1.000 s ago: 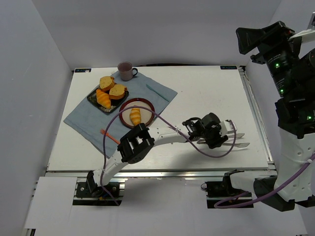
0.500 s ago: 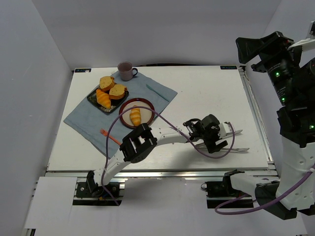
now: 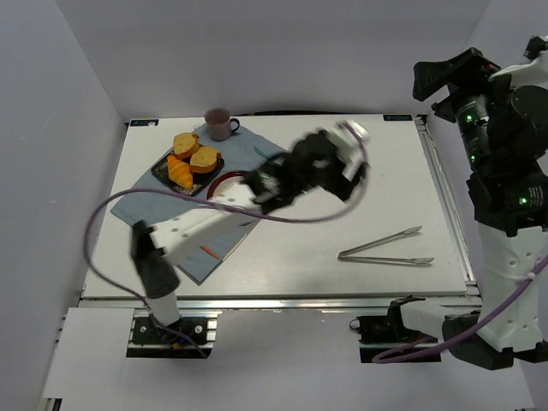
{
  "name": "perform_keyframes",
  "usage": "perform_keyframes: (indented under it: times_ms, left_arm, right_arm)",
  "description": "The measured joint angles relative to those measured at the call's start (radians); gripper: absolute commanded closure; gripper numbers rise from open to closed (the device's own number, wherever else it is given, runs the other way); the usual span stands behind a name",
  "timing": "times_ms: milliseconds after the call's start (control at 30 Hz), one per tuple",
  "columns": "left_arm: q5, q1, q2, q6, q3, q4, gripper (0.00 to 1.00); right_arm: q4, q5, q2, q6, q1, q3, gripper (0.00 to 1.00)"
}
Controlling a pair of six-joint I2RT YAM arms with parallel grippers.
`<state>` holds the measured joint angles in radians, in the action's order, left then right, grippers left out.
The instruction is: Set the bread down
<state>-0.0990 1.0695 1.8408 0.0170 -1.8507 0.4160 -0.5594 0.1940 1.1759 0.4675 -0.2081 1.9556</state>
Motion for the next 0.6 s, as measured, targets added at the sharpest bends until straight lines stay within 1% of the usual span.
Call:
perform_keyframes:
  times_ms: [67,133,200,267,333,400,433,533,600]
  left_arm:
    - [-0.122,-0.084,-0.138,0.064,0.027,0.047,0.02]
    - [-0.244,-0.224,-0.257,0.14,0.053,0.113,0.02]
    - [-0.36,-0.387,-0.351,0.22,0.094,0.179,0.02]
    - [-0.433,-0.541,-0.417,0.279,0.137,0.243,0.02]
    - [-0.48,-0.662,-0.467,0.322,0.166,0.304,0.02]
    - [-0.518,-0.745,-0.497,0.351,0.149,0.368,0.02]
    - [-0.533,-0.764,-0.502,0.356,0.129,0.39,0.02]
    - [-0.567,-0.792,-0.513,0.361,0.065,0.43,0.02]
    - [-0.581,-0.793,-0.533,0.364,0.059,0.443,0.02]
  right_arm:
    - [-0.019,0.021,0.031,-0.005,0.005,0.0,0.11]
    - [-0.043,0.026,0.062,-0.008,0.016,0.0,0.11]
    - [-0.053,0.008,0.099,-0.012,0.036,-0.02,0.11]
    - [-0.053,-0.018,0.12,-0.012,0.049,-0.065,0.11]
    - [-0.054,-0.05,0.135,-0.011,0.055,-0.109,0.11]
    - [-0.067,-0.09,0.162,-0.006,0.058,-0.122,0.11]
    - [-0.069,-0.106,0.176,-0.005,0.058,-0.122,0.11]
    - [-0.069,-0.141,0.2,0.001,0.058,-0.133,0.11]
    - [-0.06,-0.153,0.197,0.004,0.06,-0.187,0.1]
